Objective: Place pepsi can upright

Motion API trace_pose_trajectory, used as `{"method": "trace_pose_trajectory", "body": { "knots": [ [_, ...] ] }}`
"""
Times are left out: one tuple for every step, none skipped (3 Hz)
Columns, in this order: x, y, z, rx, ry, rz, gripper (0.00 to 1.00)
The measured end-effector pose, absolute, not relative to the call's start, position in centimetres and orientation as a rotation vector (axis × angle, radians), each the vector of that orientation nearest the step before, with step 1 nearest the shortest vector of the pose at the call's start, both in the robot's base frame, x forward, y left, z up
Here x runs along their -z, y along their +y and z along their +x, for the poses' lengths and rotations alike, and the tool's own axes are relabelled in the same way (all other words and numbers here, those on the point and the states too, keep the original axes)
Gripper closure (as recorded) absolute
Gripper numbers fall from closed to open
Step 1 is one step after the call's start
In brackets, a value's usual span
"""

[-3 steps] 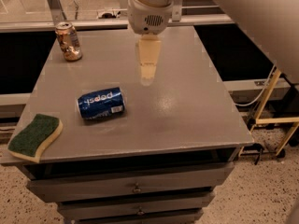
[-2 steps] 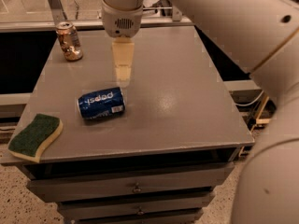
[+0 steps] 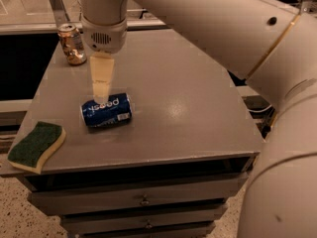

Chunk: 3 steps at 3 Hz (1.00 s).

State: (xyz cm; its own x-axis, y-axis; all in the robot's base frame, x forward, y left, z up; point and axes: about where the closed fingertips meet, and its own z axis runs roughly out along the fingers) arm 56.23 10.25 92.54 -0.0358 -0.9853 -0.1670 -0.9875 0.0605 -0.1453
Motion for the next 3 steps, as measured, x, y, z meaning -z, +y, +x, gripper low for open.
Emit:
{"method": "trace_pose_trajectory", "body": {
  "knots": [
    [-91.8,11.6,53.8,-0.051,2.083,-1.999,0.00],
    [-91.0,12.5,52.1,-0.118,1.947,-2.045,0.00],
    [-90.9,12.7,52.3,-0.131,1.915,-2.052,0.00]
  ]
}}
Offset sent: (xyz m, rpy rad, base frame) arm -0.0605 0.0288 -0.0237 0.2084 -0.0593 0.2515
